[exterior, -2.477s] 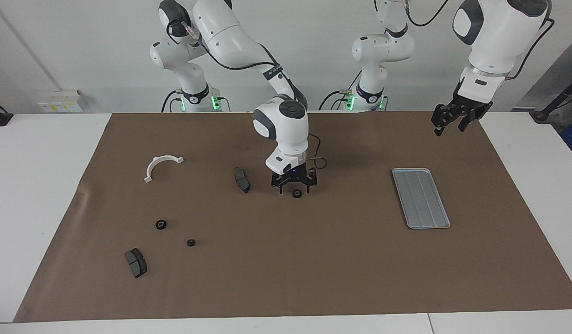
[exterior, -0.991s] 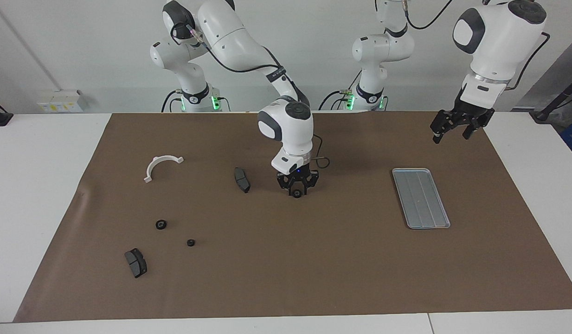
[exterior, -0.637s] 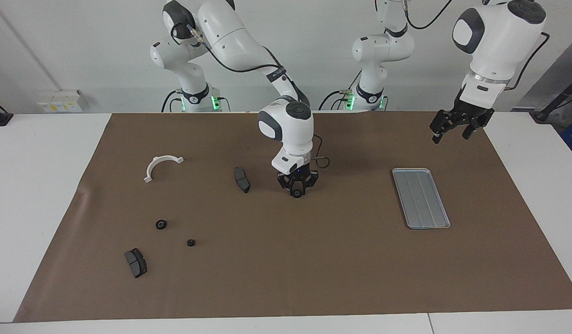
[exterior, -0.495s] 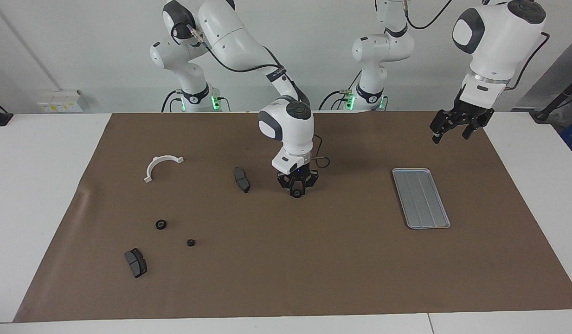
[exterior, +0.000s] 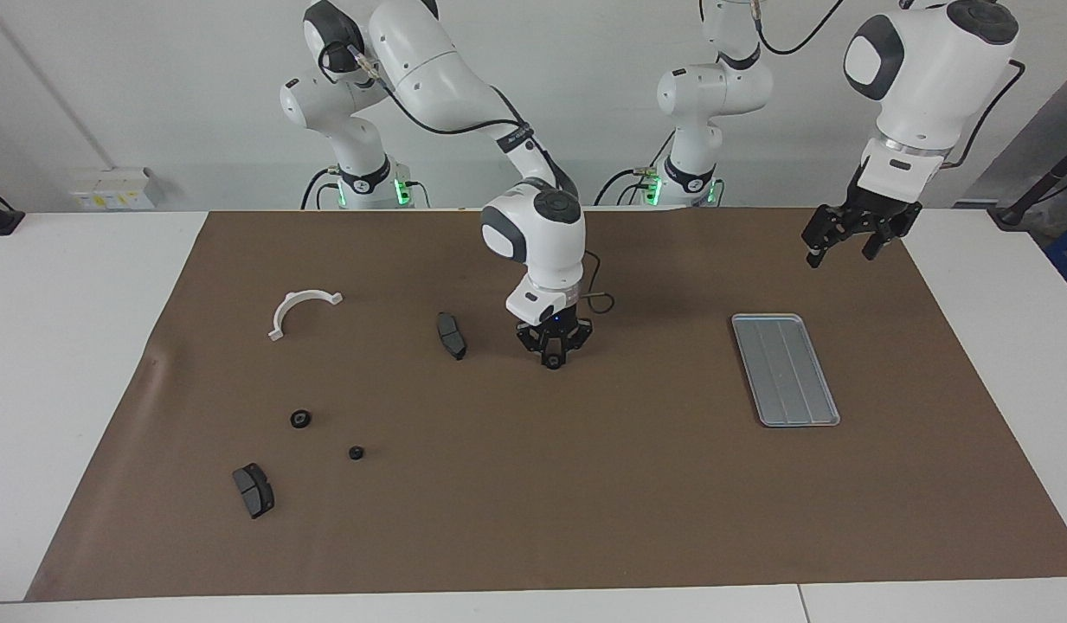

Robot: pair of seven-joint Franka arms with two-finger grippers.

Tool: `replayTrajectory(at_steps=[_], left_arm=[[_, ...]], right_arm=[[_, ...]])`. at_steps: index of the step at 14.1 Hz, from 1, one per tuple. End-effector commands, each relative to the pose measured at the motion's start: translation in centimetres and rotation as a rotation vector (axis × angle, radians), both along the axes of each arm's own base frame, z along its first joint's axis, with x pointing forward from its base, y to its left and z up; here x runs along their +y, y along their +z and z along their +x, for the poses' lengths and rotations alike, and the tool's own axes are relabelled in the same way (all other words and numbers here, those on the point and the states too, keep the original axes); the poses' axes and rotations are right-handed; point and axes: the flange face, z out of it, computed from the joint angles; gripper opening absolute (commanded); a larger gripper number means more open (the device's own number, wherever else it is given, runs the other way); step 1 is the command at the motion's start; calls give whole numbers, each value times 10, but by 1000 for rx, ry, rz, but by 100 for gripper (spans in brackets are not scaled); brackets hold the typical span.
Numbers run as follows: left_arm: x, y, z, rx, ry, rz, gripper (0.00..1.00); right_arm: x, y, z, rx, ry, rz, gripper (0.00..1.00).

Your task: Place bearing gear from tray to pile

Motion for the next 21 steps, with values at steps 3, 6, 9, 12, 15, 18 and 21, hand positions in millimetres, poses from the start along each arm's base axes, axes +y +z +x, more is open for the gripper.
replayTrajectory(at_steps=[3, 6, 9, 12, 15, 18, 21], left_arm=[[2, 3, -7, -5, 0, -13, 100], [2, 4, -7, -6, 0, -13, 100], [2, 3, -7, -5, -1, -13, 100], [1, 3, -7, -5, -3, -13, 100], [1, 4, -7, -6, -3, -13, 100], [1, 4, -7, -6, -3, -13, 100], [1, 4, -7, -6, -3, -13, 100]], right_arm=[[-62, 64, 36, -20, -119, -22, 0], [-148, 110, 55, 25, -146, -67, 0], [-239, 116, 71, 82, -104, -107, 0], [-314, 97, 74, 131, -49, -114, 0], [-369, 65, 61, 165, 18, -42, 0], [-379, 41, 50, 156, 22, -30, 0], [-380, 28, 43, 153, 18, -29, 0]])
